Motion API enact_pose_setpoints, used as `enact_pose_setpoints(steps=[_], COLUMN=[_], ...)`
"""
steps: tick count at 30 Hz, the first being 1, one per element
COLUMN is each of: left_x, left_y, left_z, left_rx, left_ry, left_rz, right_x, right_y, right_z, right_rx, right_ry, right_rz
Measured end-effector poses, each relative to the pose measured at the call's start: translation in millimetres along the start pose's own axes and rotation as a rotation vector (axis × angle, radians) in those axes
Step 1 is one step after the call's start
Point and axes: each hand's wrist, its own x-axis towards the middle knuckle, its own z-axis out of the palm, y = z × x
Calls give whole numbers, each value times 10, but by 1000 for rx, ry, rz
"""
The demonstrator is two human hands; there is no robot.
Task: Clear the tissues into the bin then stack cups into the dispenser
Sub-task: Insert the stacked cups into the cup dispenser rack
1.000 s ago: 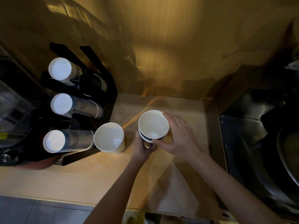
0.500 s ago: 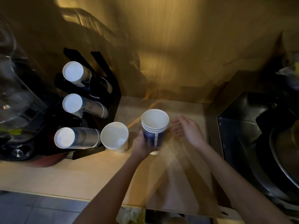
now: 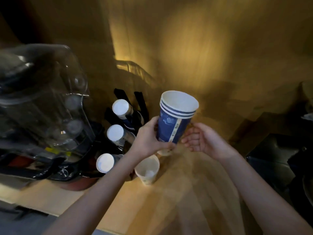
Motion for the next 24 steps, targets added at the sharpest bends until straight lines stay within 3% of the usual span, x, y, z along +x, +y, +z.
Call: enact_pose_setpoints(steps=[10,16,18,20,24], left_x=[109,212,207,219,277], left_y=[-3,-1,20,63,171], left_z=[-1202,-1612,-1714,-1790,-1940], left_rx=[541,829,741,463,-305], left_ry=[108,200,299,376,246], left_rz=[423,590,568,426,105], right_x=[48,141,209,268,476], right_y=[-552,-650,-680,-712,-714], right_z=[782,1170,1248,1344,1548], right_rx=[-76,-20,6,-30,-136], right_ry=[-346,-555,-576,-525,-234], right_rz=[74,-34,-109,-210,-436])
